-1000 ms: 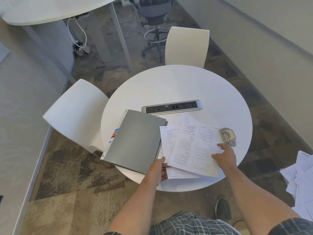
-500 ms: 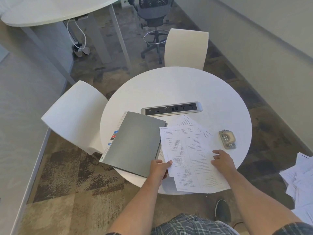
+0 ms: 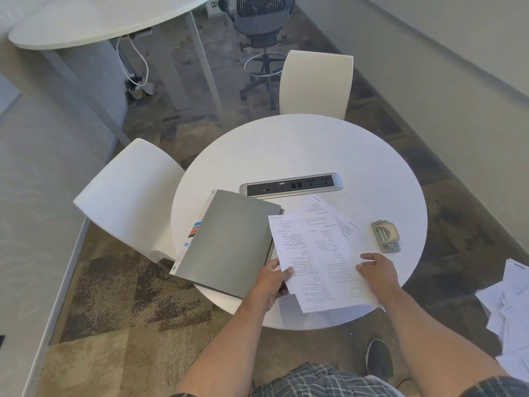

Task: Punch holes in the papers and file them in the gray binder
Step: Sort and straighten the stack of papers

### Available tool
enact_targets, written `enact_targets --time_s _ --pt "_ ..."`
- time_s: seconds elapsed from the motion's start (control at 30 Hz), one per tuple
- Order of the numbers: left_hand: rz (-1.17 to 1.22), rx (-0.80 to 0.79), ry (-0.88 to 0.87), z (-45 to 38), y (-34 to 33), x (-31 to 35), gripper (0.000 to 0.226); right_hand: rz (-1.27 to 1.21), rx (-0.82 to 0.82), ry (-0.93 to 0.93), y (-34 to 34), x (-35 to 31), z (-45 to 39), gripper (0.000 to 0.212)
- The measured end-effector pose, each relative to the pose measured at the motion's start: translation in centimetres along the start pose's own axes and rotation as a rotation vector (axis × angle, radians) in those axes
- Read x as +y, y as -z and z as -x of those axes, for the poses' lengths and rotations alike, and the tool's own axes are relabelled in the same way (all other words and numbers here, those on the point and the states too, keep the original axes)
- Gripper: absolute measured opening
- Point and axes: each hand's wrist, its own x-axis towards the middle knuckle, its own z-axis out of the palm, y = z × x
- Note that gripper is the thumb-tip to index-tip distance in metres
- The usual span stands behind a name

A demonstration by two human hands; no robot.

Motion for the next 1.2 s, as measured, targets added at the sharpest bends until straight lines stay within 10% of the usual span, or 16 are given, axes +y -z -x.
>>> enact_targets --time_s 0.23,0.93,1.2 --pt "0.034 -0.024 0.027 -0.1 0.2 -0.3 0.038 0.005 0.174 -0.087 -0.3 -0.9 0.0 0.036" --pt "0.049 -0.056 0.057 0.6 0.6 0.8 0.054 -0.27 -0.26 -0.093 -0.5 -1.9 1.1 0.035" --pt "-0.101 0.124 -0.1 0.1 2.0 0.2 0.025 -0.197 -0.457 0.073 -1.7 -2.8 1.6 0.038"
